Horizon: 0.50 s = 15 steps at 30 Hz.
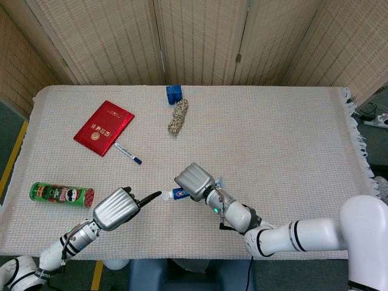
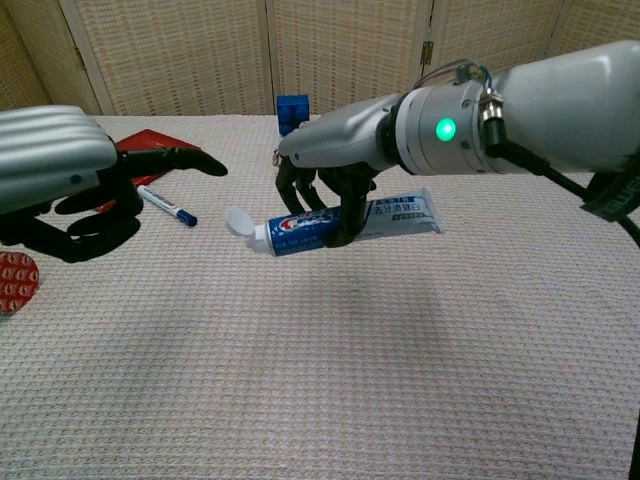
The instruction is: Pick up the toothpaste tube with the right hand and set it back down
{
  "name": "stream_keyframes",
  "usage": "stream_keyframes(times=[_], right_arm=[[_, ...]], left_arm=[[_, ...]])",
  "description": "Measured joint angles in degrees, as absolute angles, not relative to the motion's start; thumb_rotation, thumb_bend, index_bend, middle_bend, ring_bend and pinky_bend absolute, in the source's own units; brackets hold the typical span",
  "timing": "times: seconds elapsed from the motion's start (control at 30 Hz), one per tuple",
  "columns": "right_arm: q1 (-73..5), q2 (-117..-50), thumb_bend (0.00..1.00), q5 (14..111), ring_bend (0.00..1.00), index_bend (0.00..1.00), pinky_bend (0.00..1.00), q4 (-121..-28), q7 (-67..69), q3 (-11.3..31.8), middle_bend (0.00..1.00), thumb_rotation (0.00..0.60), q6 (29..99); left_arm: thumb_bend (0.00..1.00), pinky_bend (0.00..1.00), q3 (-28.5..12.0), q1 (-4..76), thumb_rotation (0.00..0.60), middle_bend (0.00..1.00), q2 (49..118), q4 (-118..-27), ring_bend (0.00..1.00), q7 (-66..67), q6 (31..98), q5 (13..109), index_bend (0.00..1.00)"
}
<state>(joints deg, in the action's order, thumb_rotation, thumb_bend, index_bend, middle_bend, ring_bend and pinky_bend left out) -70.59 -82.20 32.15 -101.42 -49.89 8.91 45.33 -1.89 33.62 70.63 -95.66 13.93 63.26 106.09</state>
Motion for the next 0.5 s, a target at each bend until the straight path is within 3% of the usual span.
stream_keyframes(times=[0.5], right_arm=[[-73.95,-84.32,0.81,30.51,0.66,0.65,0.66,-100.22,-47.56,6.08,0.56,0.6,48.44]], left_arm=[[0.67,0.69,-2.91,37.11,0.6,0.88,74.29,-98.4,0.86,21.15,55.3,98.12,0.07]])
